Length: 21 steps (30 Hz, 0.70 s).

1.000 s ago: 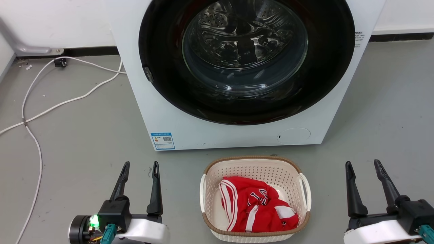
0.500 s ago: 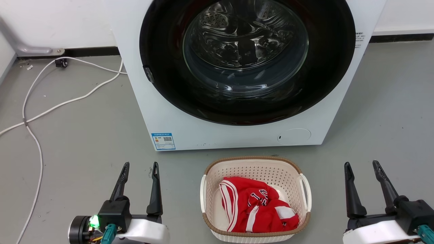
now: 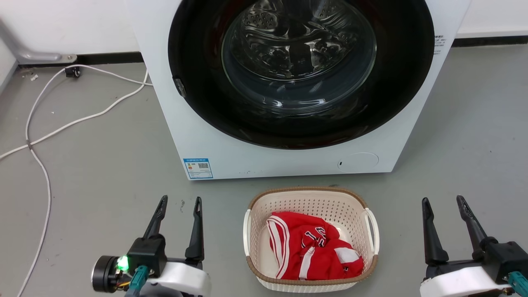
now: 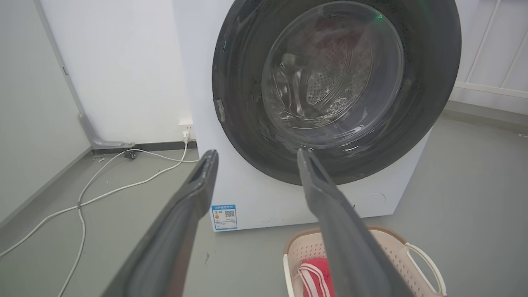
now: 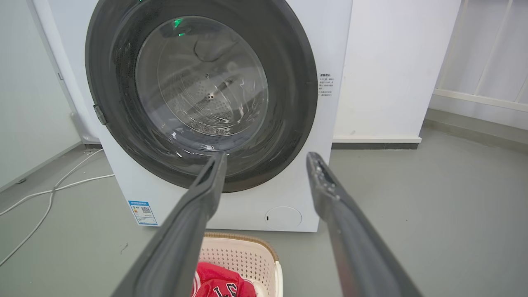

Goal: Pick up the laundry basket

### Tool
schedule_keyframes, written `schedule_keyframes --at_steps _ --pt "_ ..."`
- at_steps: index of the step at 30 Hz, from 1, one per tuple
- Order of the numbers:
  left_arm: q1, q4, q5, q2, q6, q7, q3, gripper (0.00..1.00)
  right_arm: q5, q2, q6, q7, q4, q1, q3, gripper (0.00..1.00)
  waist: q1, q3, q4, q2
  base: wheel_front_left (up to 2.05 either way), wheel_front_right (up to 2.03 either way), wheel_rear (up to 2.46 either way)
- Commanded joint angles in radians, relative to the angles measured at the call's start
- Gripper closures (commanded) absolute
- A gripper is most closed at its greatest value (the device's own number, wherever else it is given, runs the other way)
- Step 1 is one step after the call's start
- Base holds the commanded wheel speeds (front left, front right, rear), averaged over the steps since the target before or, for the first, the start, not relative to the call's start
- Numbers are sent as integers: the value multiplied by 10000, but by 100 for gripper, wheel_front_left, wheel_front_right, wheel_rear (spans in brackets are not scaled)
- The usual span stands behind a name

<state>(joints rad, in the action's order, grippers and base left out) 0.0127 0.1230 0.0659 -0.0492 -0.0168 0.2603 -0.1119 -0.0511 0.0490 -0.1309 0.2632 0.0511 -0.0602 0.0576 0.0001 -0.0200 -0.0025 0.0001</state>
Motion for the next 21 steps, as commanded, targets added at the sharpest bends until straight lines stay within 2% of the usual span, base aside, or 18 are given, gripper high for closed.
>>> schedule_keyframes --at_steps 1,13,21 --pt "193 95 -27 -20 69 77 -20 0 70 21 3 25 66 155 51 0 -1 -55 -16 -1 0 0 0" --pt "2118 2333 207 -18 664 54 -655 0 959 20 3 25 1360 1609 232 0 -1 -1598 -293 -1 0 0 0" --pt "4101 5096 207 -20 936 54 -1024 0 1795 17 5 23 2788 3121 302 0 -1 -3024 -554 -1 0 0 0"
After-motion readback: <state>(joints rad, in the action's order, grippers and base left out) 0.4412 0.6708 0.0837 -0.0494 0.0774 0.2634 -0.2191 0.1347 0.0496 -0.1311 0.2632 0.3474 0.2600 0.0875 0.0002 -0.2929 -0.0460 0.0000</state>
